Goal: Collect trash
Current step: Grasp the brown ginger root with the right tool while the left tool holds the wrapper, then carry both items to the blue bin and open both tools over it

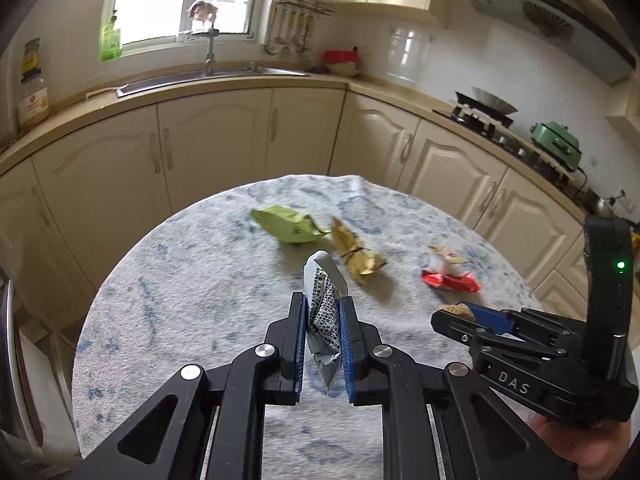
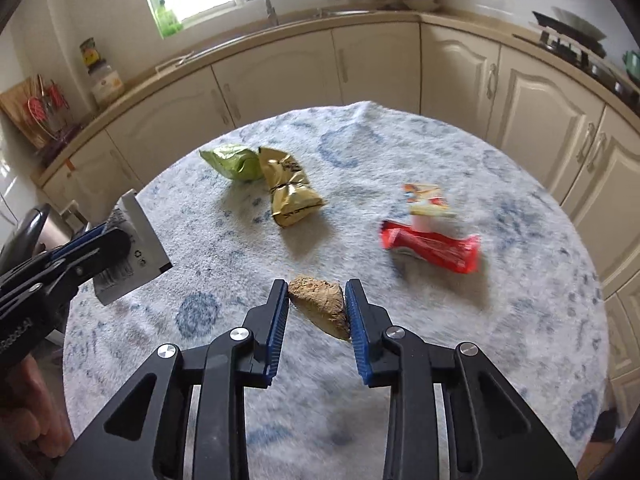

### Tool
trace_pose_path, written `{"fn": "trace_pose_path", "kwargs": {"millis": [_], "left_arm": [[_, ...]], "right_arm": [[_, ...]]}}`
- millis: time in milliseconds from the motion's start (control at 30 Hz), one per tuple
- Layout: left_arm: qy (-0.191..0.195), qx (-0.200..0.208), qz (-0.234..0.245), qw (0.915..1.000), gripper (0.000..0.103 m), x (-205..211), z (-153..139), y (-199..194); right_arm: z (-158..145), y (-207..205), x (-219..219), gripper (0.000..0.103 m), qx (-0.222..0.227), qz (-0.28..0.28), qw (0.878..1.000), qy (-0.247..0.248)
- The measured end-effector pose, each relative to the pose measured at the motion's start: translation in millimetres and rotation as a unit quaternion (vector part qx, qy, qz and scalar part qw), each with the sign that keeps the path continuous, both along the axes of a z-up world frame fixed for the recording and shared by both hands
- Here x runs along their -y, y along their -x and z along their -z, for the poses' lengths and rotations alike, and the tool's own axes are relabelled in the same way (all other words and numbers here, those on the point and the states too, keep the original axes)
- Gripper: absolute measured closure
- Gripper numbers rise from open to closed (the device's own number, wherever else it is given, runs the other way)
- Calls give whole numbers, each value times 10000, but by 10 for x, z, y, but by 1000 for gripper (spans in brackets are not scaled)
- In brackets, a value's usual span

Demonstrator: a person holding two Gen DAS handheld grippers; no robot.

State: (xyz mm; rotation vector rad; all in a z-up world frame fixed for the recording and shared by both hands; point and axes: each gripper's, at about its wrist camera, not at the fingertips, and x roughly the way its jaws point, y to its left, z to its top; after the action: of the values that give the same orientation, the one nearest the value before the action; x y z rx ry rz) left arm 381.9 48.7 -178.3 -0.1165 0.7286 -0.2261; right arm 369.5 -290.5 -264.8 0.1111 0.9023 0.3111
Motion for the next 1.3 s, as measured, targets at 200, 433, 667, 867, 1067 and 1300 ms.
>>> {"fn": "trace_pose_path", "kwargs": {"millis": [200, 433, 667, 867, 1067, 1300], "left_arm": [[-1, 184, 427, 9989, 92, 446, -199, 116], [-69, 451, 1017, 9938, 92, 1112, -439, 242], [-82, 606, 1828, 9812, 92, 1951, -590, 345], [-23, 559, 2672, 9620, 92, 2826, -594, 446], [20, 122, 3451, 9385, 92, 3736, -357, 516], [-159, -445, 4001, 9152, 91, 4592, 46, 478]], "right_arm": [[-294, 277, 493, 73, 277, 403, 9986, -197], [-570, 611, 1205, 73, 629, 1020, 9923, -318], [-702, 1002, 2067, 73, 775, 1819, 9798, -311], [-664, 1436, 2920, 73, 713, 2696, 9601, -204], [-374, 1879, 3782, 73, 373, 3535, 9345, -201], [225, 2158, 4434, 73, -223, 4118, 9100, -433]]}}
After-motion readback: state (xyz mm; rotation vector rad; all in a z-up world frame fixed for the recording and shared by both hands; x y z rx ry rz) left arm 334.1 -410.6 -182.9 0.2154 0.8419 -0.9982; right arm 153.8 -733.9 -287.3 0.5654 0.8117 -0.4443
